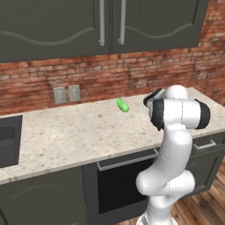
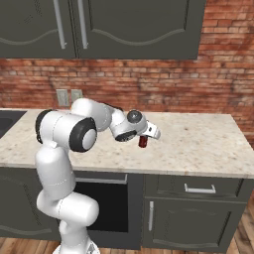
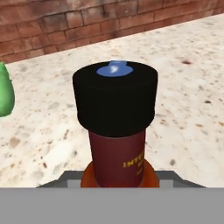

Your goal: Pick the condiment bottle and condiment bottle from the counter and place them in the cabinet.

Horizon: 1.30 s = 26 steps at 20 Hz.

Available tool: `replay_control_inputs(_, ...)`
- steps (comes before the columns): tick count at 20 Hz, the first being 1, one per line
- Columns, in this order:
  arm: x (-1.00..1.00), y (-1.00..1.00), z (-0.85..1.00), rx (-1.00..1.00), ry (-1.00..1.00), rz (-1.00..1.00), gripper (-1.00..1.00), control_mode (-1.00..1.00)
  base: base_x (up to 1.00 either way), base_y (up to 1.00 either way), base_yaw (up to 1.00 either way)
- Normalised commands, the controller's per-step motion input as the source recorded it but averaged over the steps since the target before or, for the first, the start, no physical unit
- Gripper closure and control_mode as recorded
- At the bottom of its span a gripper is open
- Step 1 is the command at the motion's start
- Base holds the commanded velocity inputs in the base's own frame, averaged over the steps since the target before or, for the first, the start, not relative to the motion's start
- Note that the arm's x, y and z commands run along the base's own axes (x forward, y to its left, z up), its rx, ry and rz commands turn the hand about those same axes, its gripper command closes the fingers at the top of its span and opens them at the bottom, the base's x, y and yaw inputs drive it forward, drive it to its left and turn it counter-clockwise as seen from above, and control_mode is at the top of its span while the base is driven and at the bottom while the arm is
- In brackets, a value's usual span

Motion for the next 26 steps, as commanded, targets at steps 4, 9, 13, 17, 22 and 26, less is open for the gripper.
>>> replay_control_inputs(4,-0.55,0.15,0.24,0.00,-0.05,0.04,1.00,-1.00,0.00,0.00,0.00)
replay_control_inputs(9,-0.54,0.19,0.28,0.00,-0.05,0.04,1.00,-1.00,0.00,0.00,0.00)
replay_control_inputs(13,-0.48,0.13,0.33,0.00,-0.05,0.02,1.00,-1.00,0.00,0.00,0.00)
replay_control_inputs(17,-0.44,0.11,0.32,0.00,-0.01,0.03,1.00,-1.00,0.00,0.00,0.00)
replay_control_inputs(22,-0.55,0.12,0.46,0.00,-0.03,0.02,1.00,-1.00,0.00,0.00,0.00)
replay_control_inputs(26,-0.47,0.10,0.37,0.00,-0.01,0.03,1.00,-1.00,0.00,0.00,0.00)
